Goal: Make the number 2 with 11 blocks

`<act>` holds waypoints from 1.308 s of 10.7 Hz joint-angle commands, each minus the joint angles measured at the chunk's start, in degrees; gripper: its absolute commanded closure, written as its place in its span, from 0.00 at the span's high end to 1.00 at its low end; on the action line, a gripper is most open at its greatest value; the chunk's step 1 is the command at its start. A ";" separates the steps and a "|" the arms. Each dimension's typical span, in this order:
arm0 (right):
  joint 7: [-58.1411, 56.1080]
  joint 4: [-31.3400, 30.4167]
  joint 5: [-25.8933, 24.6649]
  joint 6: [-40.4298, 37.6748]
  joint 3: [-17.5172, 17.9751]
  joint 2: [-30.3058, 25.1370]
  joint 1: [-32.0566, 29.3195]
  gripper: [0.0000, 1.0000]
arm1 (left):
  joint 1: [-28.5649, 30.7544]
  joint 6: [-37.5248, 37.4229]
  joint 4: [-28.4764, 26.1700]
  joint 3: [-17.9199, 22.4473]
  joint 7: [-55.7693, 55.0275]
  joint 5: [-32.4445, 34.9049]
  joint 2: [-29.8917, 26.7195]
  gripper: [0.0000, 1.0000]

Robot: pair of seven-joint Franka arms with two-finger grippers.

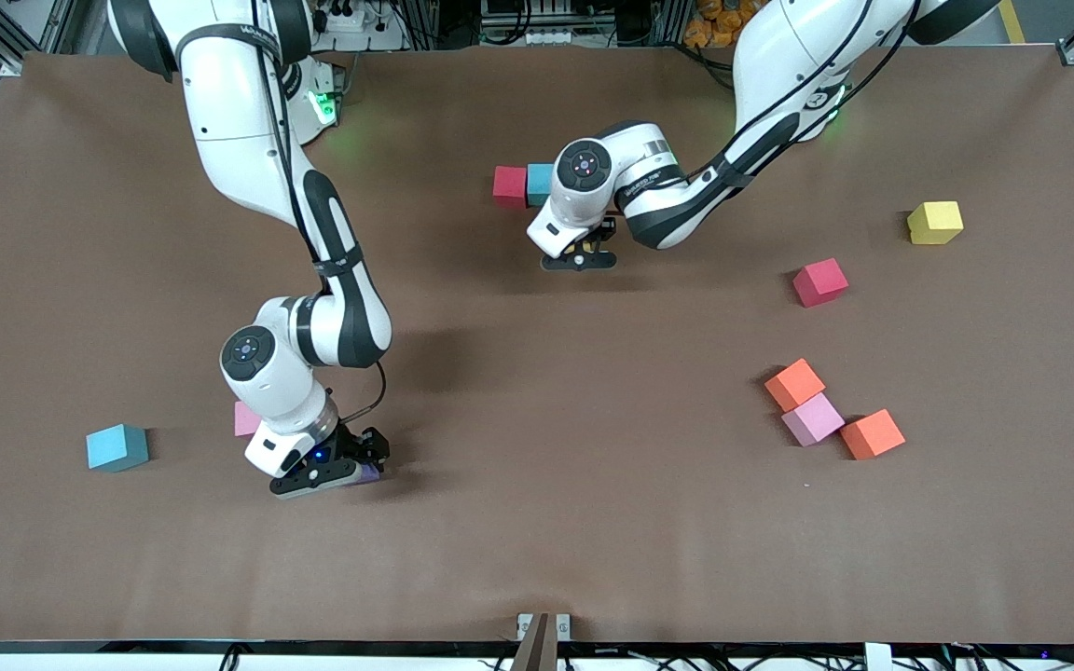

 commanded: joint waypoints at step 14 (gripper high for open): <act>-3.15 -3.15 0.78 -18.03 0.46 -8.40 4.37 0.21 | 13.57 -2.67 -0.59 -11.68 -1.12 -0.95 -10.84 1.00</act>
